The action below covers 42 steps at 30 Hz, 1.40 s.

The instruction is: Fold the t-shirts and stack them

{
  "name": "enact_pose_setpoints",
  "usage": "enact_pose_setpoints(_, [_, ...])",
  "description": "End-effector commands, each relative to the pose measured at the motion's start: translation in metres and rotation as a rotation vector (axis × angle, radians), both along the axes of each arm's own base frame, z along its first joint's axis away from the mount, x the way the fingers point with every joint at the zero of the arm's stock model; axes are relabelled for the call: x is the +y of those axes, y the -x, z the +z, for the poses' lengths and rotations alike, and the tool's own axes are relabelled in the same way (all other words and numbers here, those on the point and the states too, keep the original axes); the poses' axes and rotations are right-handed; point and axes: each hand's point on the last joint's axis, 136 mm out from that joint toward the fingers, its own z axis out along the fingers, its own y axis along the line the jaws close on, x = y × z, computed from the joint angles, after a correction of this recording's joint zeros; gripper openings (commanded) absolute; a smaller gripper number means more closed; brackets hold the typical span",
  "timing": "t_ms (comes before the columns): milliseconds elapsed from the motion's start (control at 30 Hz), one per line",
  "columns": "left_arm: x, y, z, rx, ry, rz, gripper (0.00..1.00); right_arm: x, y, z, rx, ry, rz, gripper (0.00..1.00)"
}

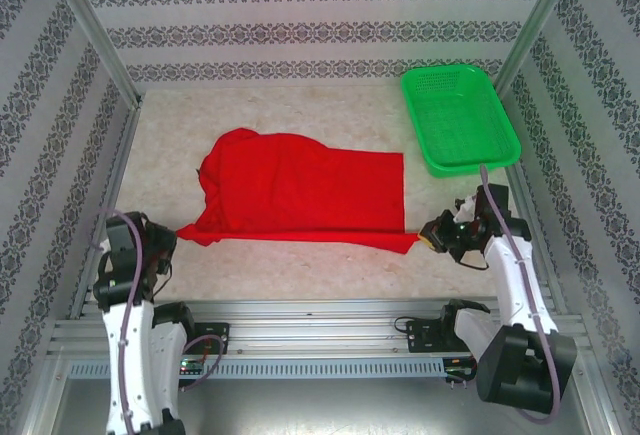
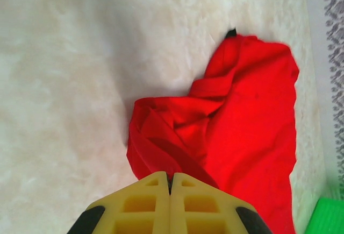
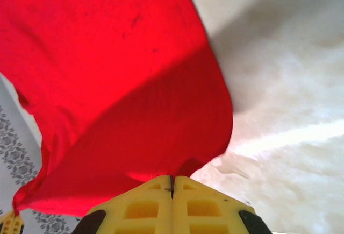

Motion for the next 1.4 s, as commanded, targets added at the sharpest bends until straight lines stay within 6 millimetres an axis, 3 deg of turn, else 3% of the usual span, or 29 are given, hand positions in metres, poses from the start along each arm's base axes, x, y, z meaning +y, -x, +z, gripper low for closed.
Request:
enact_pose_setpoints(0, [0.014, 0.027, -0.025, 0.082, 0.009, 0.158, 0.0, -0.018, 0.018, -0.018, 0.064, 0.109, -0.068, 0.0])
enact_pose_setpoints(233, [0.004, 0.058, -0.062, 0.176, 0.116, 0.261, 0.01, -0.028, 0.028, -0.028, 0.129, 0.177, -0.103, 0.0])
enact_pose_setpoints(400, [-0.003, 0.054, -0.064, 0.166, 0.163, 0.251, 0.46, -0.033, 0.029, -0.03, 0.142, 0.204, -0.117, 0.0])
enact_pose_setpoints(533, [-0.003, 0.04, -0.044, 0.159, 0.12, 0.157, 0.59, -0.034, 0.029, -0.031, 0.146, 0.209, -0.119, 0.0])
enact_pose_setpoints(600, [-0.013, 0.02, -0.035, 0.126, 0.133, 0.038, 0.62, -0.034, 0.029, -0.032, 0.15, 0.211, -0.117, 0.0])
enact_pose_setpoints(700, [-0.038, -0.009, -0.029, 0.086, 0.2, -0.168, 0.64, -0.033, 0.03, -0.033, 0.153, 0.213, -0.115, 0.0])
enact_pose_setpoints(800, [-0.062, -0.017, -0.025, 0.136, 0.198, -0.373, 0.67, -0.033, 0.03, -0.032, 0.153, 0.214, -0.113, 0.0])
enact_pose_setpoints(1000, [-0.114, 0.011, -0.038, 0.355, 0.317, -0.657, 0.64, -0.032, 0.03, -0.032, 0.157, 0.215, -0.102, 0.0])
enact_pose_setpoints(1133, [-0.112, 0.044, -0.055, 0.506, 0.288, -0.669, 0.59, -0.032, 0.03, -0.032, 0.154, 0.216, -0.102, 0.0])
enact_pose_setpoints(1367, [-0.107, 0.059, -0.09, 0.634, 0.221, -0.643, 0.53, -0.03, 0.03, -0.032, 0.154, 0.208, -0.098, 0.0])
